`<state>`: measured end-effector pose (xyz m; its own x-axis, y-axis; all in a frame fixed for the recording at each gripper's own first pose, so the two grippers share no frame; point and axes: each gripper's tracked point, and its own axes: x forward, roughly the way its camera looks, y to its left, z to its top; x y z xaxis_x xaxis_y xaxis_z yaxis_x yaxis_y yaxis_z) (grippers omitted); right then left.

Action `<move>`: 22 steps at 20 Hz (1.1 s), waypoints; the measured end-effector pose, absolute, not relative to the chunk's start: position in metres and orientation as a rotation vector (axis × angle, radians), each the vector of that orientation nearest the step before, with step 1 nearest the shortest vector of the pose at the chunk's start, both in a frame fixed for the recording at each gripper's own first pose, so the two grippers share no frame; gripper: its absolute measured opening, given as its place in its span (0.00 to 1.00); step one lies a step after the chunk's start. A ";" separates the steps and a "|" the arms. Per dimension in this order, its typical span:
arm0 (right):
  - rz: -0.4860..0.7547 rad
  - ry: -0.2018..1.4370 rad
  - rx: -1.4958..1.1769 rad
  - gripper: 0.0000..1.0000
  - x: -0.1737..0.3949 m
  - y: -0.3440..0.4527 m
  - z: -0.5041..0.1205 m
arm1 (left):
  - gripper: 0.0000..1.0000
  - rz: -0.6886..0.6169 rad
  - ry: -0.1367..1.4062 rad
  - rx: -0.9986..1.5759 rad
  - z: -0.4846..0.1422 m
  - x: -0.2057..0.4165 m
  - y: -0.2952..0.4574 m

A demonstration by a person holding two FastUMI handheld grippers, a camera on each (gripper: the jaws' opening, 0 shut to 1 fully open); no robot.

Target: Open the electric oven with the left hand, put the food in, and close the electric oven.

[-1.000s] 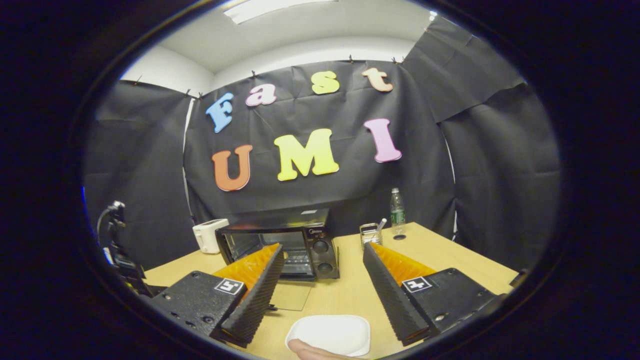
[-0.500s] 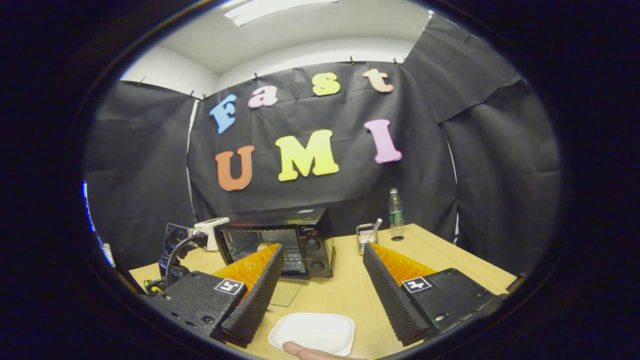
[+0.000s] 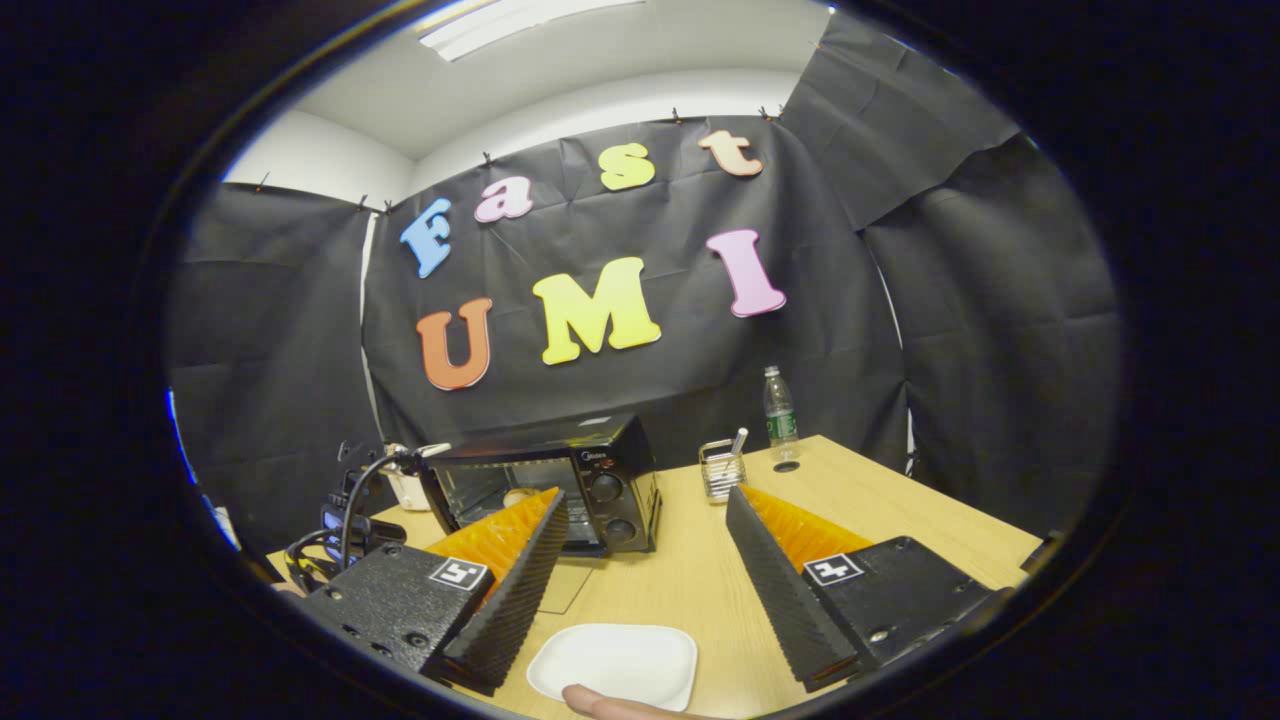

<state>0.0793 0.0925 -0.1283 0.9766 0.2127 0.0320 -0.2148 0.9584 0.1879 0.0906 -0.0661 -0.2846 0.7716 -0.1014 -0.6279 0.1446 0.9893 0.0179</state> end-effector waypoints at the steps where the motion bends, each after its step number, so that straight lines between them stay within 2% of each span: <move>1: 0.220 -0.013 0.194 0.96 0.079 0.093 -0.128 | 0.95 -0.131 0.666 0.068 -0.279 0.092 -0.067; 9: 0.239 -0.008 0.199 0.96 0.075 0.097 -0.129 | 0.95 -0.122 0.582 0.060 -0.237 0.107 -0.067; 11: 0.239 -0.008 0.199 0.95 0.076 0.097 -0.129 | 0.95 -0.123 0.523 0.067 -0.218 0.118 -0.066; 22: 0.237 -0.024 0.178 0.95 0.073 0.094 -0.123 | 0.96 -0.129 0.405 0.034 -0.151 0.189 -0.057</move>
<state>0.0732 0.0938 -0.1234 0.9718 0.2317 0.0445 -0.2359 0.9563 0.1727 0.1893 -0.0569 -0.1510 0.9109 -0.1184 -0.3952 0.1318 0.9913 0.0068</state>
